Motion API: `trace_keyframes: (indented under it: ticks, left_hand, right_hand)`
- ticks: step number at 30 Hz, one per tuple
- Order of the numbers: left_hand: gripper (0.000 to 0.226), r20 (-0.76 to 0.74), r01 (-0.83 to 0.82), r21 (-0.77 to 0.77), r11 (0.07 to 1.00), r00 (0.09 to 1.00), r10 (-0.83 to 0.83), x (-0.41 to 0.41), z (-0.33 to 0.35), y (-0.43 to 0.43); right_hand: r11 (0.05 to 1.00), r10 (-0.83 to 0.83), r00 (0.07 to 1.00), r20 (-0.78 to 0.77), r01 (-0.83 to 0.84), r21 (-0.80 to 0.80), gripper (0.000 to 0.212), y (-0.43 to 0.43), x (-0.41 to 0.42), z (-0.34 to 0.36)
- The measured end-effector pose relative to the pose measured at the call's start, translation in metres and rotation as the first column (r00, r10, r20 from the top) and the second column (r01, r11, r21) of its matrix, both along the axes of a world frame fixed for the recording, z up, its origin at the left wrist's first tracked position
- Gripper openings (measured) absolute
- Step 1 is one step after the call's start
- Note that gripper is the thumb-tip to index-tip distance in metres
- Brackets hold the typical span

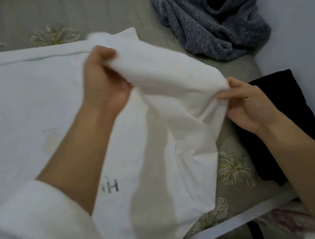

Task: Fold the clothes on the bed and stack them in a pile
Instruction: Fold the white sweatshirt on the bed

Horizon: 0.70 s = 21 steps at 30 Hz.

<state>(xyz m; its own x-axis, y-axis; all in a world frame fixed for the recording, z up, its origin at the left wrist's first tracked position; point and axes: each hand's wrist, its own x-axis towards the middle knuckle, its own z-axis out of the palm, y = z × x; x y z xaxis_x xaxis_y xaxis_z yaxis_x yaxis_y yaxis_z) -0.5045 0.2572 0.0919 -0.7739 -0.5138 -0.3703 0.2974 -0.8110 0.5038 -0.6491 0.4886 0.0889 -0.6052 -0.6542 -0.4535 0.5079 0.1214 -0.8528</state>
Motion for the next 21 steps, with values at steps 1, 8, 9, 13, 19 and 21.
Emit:
trace_keyframes:
  ticks: [1,8,9,13,19,21]
  left_hand:
    - [0.036,-0.065,-0.052,-0.017,0.999,0.997,0.051,0.011,0.006,-0.020]
    - [0.013,0.520,-0.246,-0.136,0.960,0.807,0.280,0.104,-0.038,-0.098]
    - [0.004,0.697,-0.134,-0.133,0.982,0.692,0.189,0.119,-0.054,-0.094]
    - [0.016,0.876,-0.072,-0.062,0.996,0.475,0.088,0.149,-0.106,-0.058]
    - [0.029,0.887,0.289,-0.395,0.872,0.365,0.281,0.135,-0.114,-0.036]
    - [0.032,0.859,0.231,-0.470,0.852,0.345,0.380,0.136,-0.113,-0.034]
  right_hand:
    - [0.999,0.025,0.999,-0.041,-0.023,0.045,0.025,-0.007,0.002,-0.003]
    - [0.852,0.330,0.802,-0.499,-0.025,0.523,0.011,-0.033,0.068,-0.050]
    - [0.822,0.427,0.762,-0.488,-0.101,0.561,0.009,-0.031,0.084,-0.055]
    - [0.427,0.878,0.400,-0.264,-0.404,0.809,0.047,-0.018,0.140,-0.067]
    - [0.173,0.955,-0.162,-0.250,-0.381,0.908,0.016,-0.005,0.184,-0.088]
    - [0.148,0.959,-0.153,-0.239,-0.448,0.881,0.005,-0.004,0.185,-0.087]
